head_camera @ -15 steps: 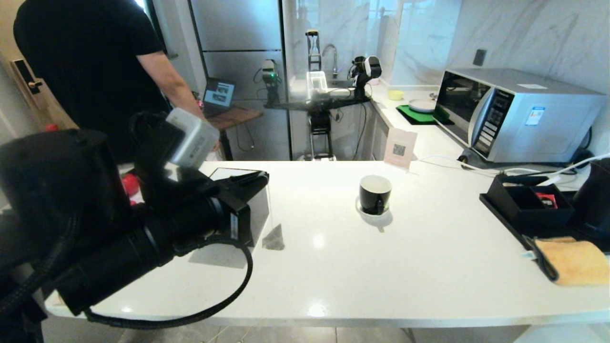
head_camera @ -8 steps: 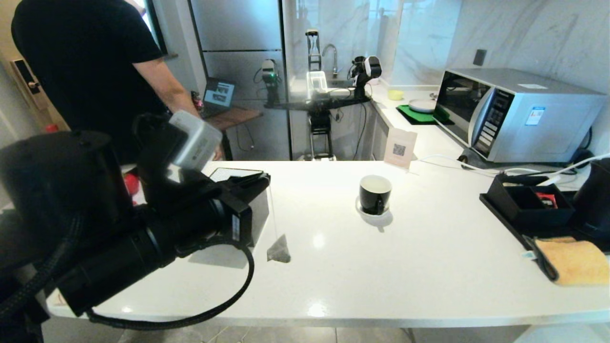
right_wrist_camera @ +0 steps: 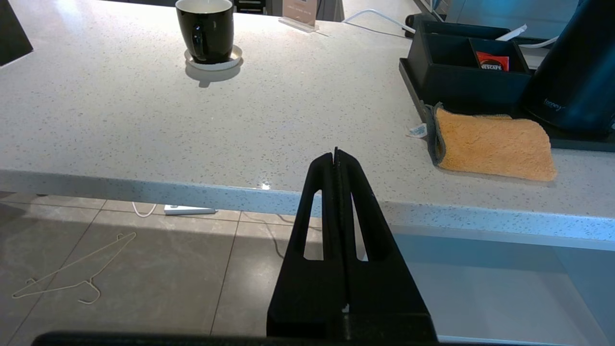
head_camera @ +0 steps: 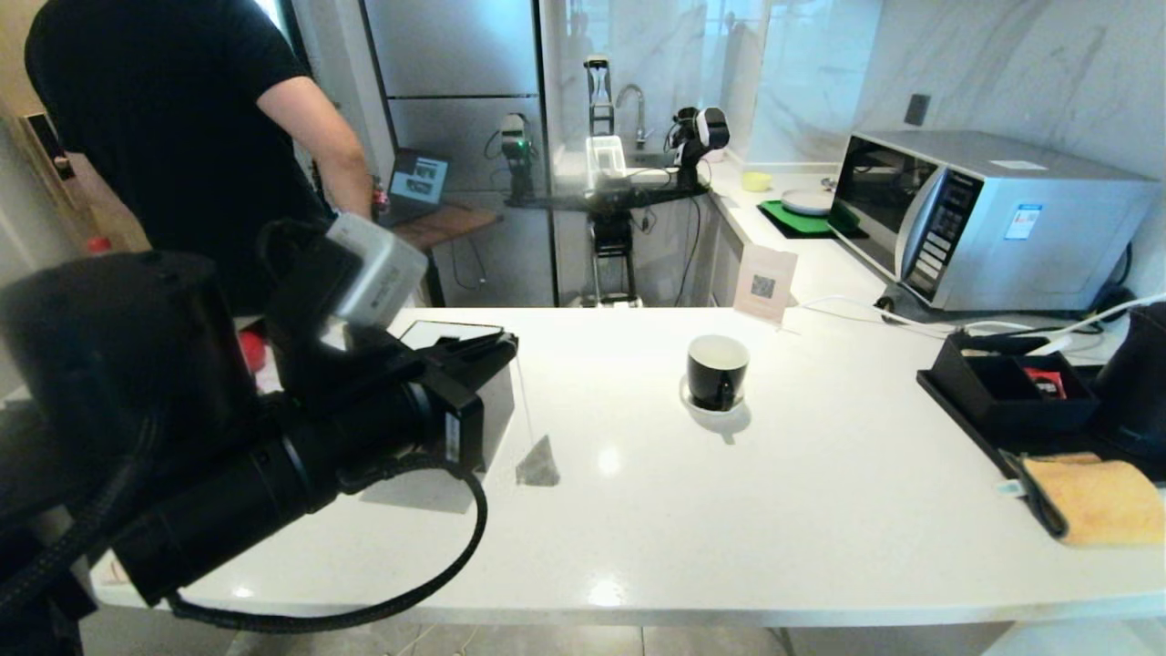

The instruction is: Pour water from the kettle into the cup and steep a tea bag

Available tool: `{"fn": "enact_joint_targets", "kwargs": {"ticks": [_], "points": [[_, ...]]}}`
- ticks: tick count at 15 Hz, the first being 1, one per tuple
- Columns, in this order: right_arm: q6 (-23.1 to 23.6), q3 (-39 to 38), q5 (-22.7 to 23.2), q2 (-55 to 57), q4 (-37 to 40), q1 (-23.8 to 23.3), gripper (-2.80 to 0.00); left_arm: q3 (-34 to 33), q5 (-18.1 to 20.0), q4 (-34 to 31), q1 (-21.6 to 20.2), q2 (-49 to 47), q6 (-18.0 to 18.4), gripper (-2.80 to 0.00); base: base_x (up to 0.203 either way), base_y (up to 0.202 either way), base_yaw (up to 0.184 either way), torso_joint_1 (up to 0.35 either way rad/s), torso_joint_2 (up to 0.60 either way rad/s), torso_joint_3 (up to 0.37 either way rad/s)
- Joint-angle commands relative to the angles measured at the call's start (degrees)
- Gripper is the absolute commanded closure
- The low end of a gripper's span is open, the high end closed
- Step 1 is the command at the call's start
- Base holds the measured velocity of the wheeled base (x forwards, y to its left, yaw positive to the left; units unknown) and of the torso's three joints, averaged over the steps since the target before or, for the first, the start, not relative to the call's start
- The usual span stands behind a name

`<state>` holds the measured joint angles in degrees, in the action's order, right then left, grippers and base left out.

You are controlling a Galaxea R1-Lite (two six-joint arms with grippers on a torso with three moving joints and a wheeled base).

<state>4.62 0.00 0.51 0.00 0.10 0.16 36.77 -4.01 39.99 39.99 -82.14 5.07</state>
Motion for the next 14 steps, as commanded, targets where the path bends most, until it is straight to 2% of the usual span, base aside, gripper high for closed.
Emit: {"fn": "enact_joint_targets", "kwargs": {"ticks": [1, 14], "points": [[0.04, 0.0, 0.02, 0.0, -0.01, 0.02, 0.0, -0.14, 0.01, 0.21, 0.34, -0.13, 0.01, 0.0, 0.0, 0.0, 0.0, 0.0, 0.0, 0.0], [0.04, 0.0, 0.02, 0.0, -0.01, 0.02, 0.0, -0.64, 0.06, 0.17, 2.73, -1.8, 0.03, 0.0, 0.0, 0.0, 0.0, 0.0, 0.0, 0.0]]}}
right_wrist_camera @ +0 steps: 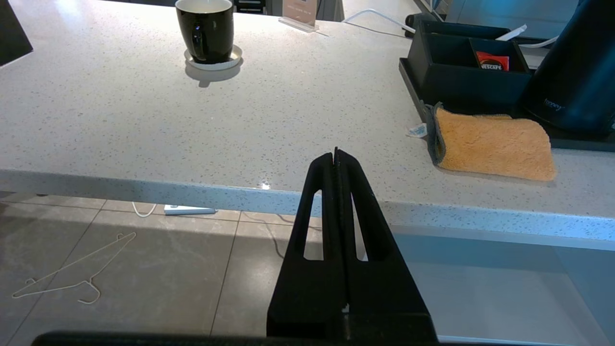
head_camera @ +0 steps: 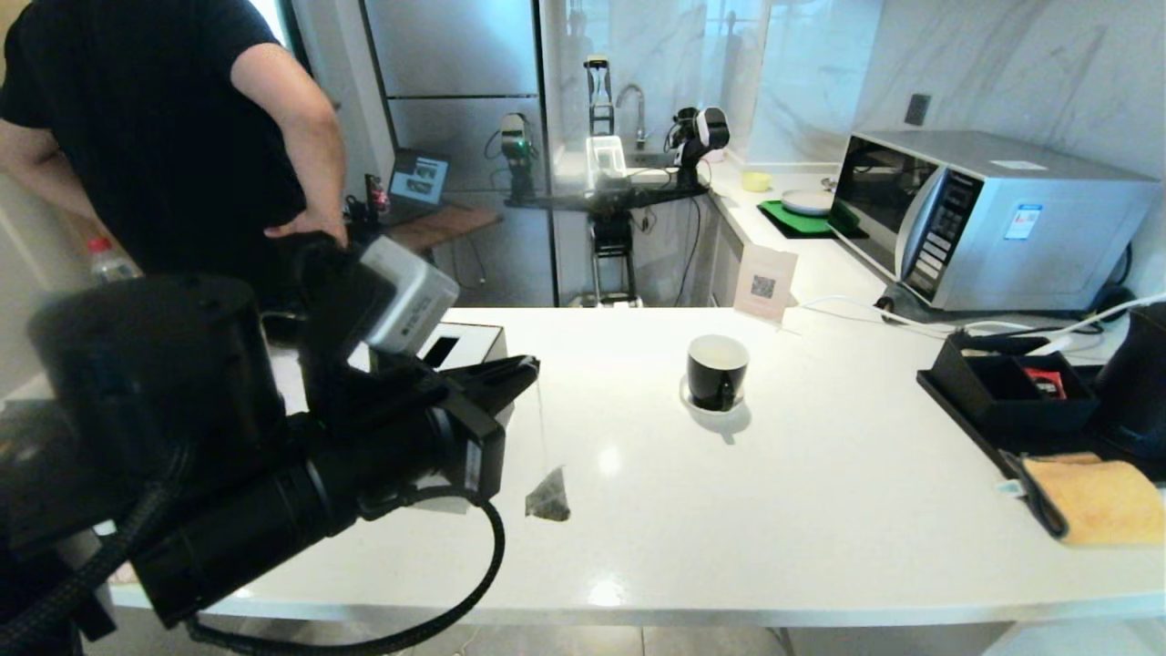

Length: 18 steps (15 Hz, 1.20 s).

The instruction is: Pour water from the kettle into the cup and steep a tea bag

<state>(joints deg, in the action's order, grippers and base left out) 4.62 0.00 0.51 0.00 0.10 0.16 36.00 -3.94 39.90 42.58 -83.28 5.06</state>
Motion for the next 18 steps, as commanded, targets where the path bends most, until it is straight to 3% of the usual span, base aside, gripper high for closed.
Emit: {"fn": "enact_joint_targets", "kwargs": {"ticks": [1, 8, 18], "points": [[0.04, 0.0, 0.02, 0.0, -0.01, 0.02, 0.0, 0.12, -0.02, 0.27, 0.13, -0.66, 0.04, 0.0, 0.0, 0.0, 0.0, 0.0, 0.0, 0.0], [0.04, 0.0, 0.02, 0.0, -0.01, 0.02, 0.0, 0.04, -0.02, 0.27, 0.13, -1.1, 0.13, 0.0, 0.0, 0.0, 0.0, 0.0, 0.0, 0.0], [0.04, 0.0, 0.02, 0.0, -0.01, 0.02, 0.0, 0.69, 0.51, 0.35, 0.22, -1.1, 0.21, 0.0, 0.16, 0.0, 0.001, 0.004, 0.0, 0.001]]}}
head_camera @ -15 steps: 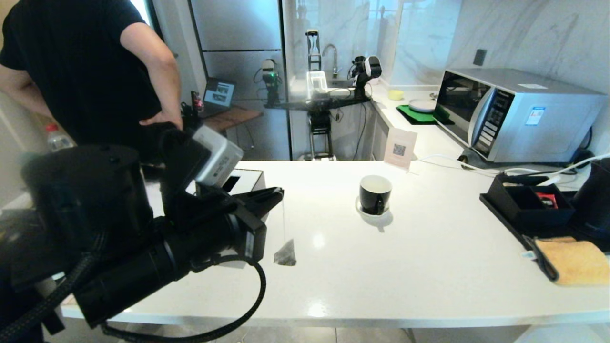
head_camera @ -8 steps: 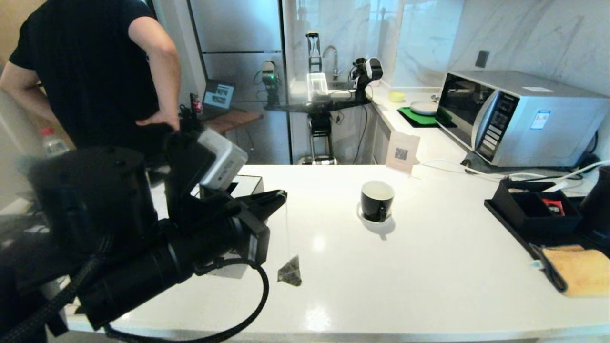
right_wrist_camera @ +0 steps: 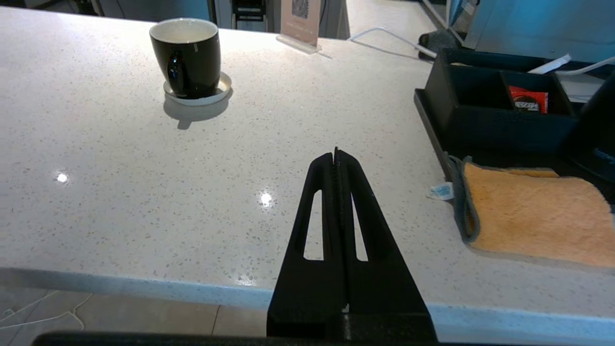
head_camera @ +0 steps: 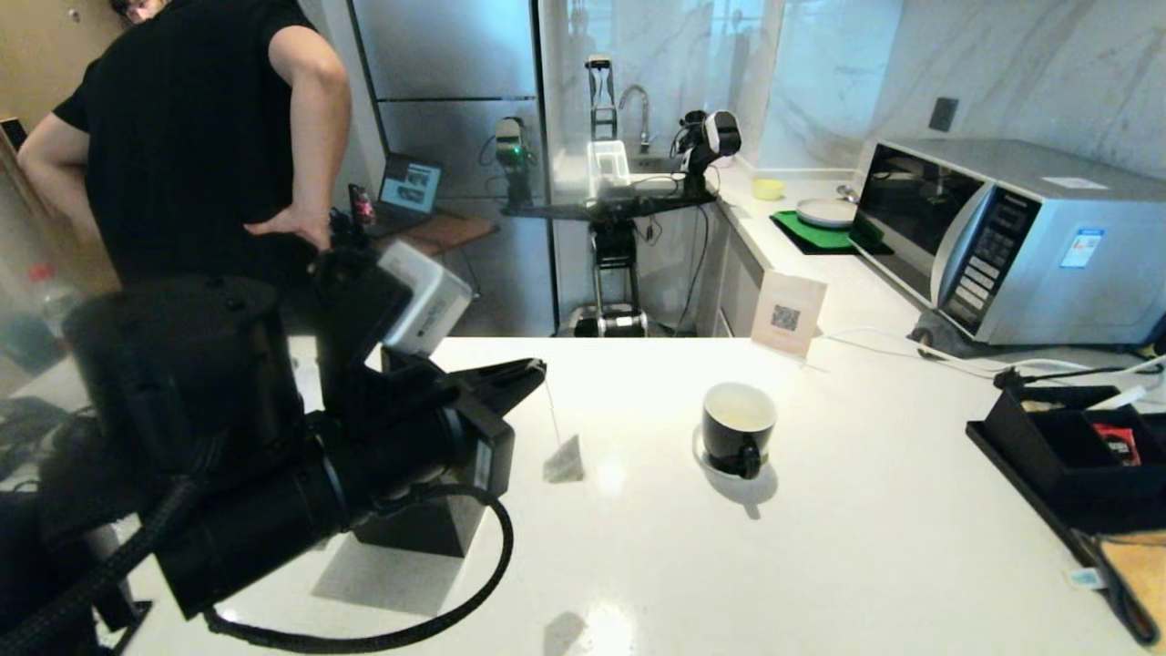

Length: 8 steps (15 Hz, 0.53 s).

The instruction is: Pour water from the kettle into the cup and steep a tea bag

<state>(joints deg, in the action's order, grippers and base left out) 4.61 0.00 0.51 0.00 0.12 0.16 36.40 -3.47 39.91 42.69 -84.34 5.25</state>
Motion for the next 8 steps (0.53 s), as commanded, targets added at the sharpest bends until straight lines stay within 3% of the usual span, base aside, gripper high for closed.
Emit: {"fn": "enact_joint_targets", "kwargs": {"ticks": [1, 8], "points": [[0.04, 0.0, 0.02, 0.0, -0.03, 0.02, 0.0, 0.78, 0.05, 0.34, 0.29, -0.04, -0.07, 0.0, 0.0, 0.0, 0.0, 0.0, 0.0, 0.0], [0.04, 0.0, 0.02, 0.0, -0.03, 0.02, 0.0, 10.76, -0.19, -0.48, 4.46, -5.03, -0.05, 0.0, 0.0, 0.0, 0.0, 0.0, 0.0, 0.0]]}}
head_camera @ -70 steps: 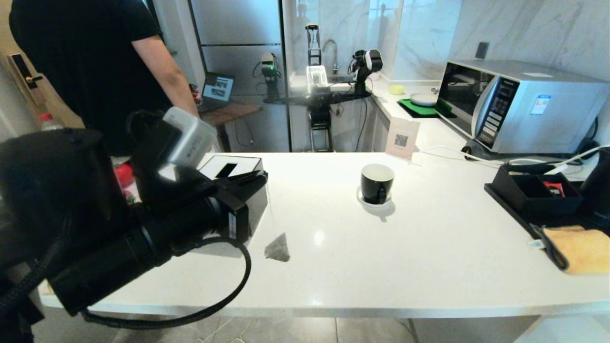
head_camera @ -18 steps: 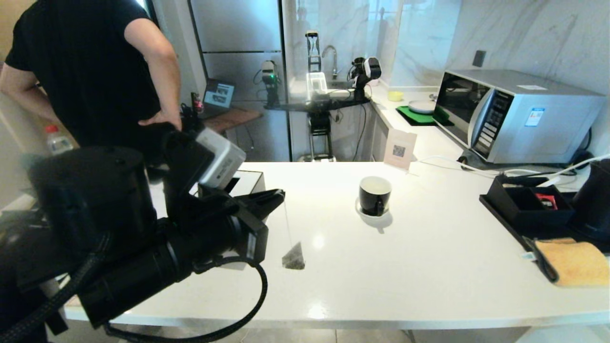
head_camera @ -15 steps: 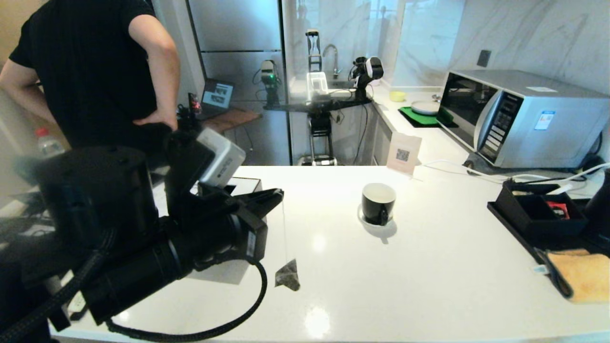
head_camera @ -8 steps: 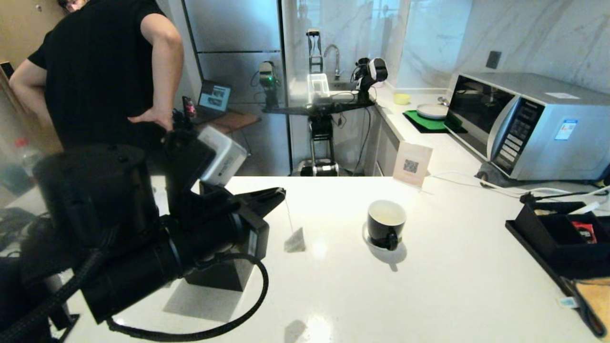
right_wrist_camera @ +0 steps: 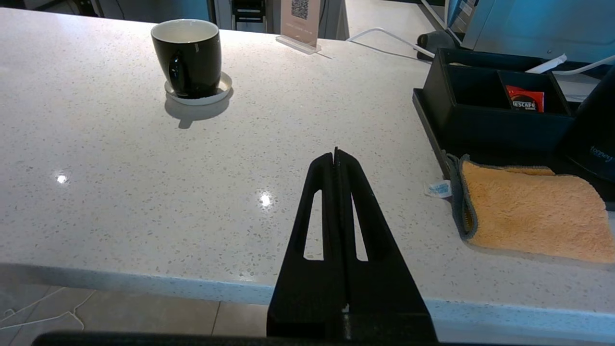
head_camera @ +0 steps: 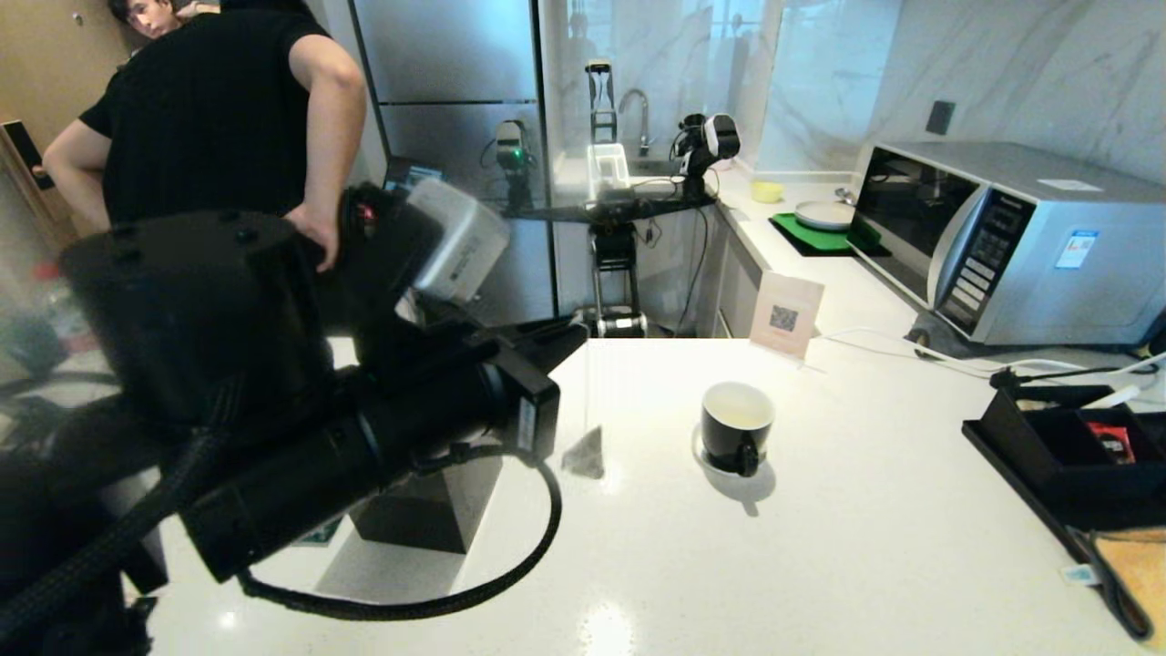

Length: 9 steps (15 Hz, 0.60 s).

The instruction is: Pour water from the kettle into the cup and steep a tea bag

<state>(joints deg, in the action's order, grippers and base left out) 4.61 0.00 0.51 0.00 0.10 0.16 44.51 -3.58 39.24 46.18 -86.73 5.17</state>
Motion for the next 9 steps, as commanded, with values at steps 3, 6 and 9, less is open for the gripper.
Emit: {"fn": "enact_joint_targets", "kwargs": {"ticks": [3, 6, 9], "points": [[0.05, 0.0, 0.02, 0.0, -0.01, 0.02, 0.0, 9.38, -0.02, 0.14, 1.75, -8.17, 0.08, 0.0, 0.0, 0.0, 0.0, 0.0, 0.0, 0.0], [0.05, 0.0, 0.02, 0.0, -0.01, 0.02, 0.0, 16.08, 0.12, 0.22, 1.83, -14.14, 0.03, 0.0, 0.0, 0.0, 0.0, 0.0, 0.0, 0.0], [0.05, 0.0, 0.02, 0.0, -0.01, 0.02, 0.0, 21.23, 1.26, 0.33, 1.72, -19.17, 0.02, 0.0, 0.0, 0.0, 0.0, 0.0, 0.0, 0.0]]}}
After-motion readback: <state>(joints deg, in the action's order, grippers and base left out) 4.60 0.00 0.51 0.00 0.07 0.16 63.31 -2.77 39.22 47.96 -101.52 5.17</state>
